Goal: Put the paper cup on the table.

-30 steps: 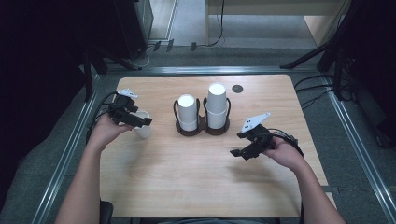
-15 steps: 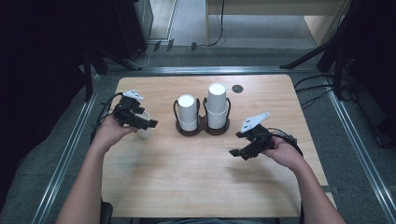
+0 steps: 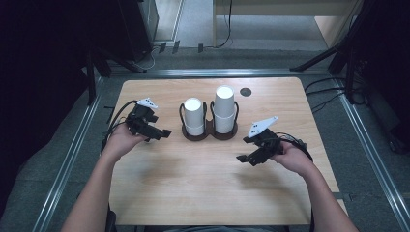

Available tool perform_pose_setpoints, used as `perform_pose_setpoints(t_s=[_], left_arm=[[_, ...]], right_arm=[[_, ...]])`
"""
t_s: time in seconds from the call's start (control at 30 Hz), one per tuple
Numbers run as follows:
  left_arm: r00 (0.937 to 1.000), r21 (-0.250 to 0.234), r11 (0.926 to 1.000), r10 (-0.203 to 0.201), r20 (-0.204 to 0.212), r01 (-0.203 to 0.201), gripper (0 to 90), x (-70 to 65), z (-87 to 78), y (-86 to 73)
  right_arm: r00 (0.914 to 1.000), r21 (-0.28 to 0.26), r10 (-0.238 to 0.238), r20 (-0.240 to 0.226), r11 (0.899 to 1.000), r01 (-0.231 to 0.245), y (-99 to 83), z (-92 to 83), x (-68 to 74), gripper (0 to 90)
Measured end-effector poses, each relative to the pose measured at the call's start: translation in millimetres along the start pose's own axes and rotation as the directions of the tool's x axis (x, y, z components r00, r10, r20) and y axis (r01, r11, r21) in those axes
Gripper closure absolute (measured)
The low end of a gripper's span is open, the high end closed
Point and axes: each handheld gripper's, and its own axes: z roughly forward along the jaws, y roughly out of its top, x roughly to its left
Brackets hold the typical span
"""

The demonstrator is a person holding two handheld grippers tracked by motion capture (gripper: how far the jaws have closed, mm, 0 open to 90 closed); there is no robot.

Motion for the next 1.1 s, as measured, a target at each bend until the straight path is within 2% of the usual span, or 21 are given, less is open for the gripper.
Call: perform_pose_setpoints(t_s=[0.13,0.3,0.57,0.77,1.1], left_arm=[[0.9998,-0.006,1.0000,0.007,0.020,-0.007,12.9,-6.4,3.7,-1.7],[0.9998,-0.013,0.9998,0.017,0.008,-0.017,12.5,-12.1,7.8,-3.5],[0.9991,-0.024,0.9989,0.040,0.012,-0.040,12.3,-21.6,13.2,-4.5],[0.9992,-0.030,0.9989,0.035,0.019,-0.035,12.0,-30.5,18.9,-4.5],[0.9973,-0.032,0.9969,0.072,0.013,-0.071,11.3,-45.9,29.5,-4.4]], right_arm=[[1.0000,0.000,0.001,0.002,1.000,-0.001,0.5,-0.1,1.2,21.6],[1.0000,0.001,-0.006,0.000,1.000,0.006,0.9,0.6,1.2,21.6],[1.0000,-0.004,-0.004,0.000,1.000,0.004,0.9,-0.4,0.9,21.6],[1.0000,0.001,0.004,0.001,1.000,-0.004,0.6,-0.7,1.2,21.6],[1.0000,0.003,-0.008,0.002,1.000,0.008,0.7,0.0,1.6,21.6]])
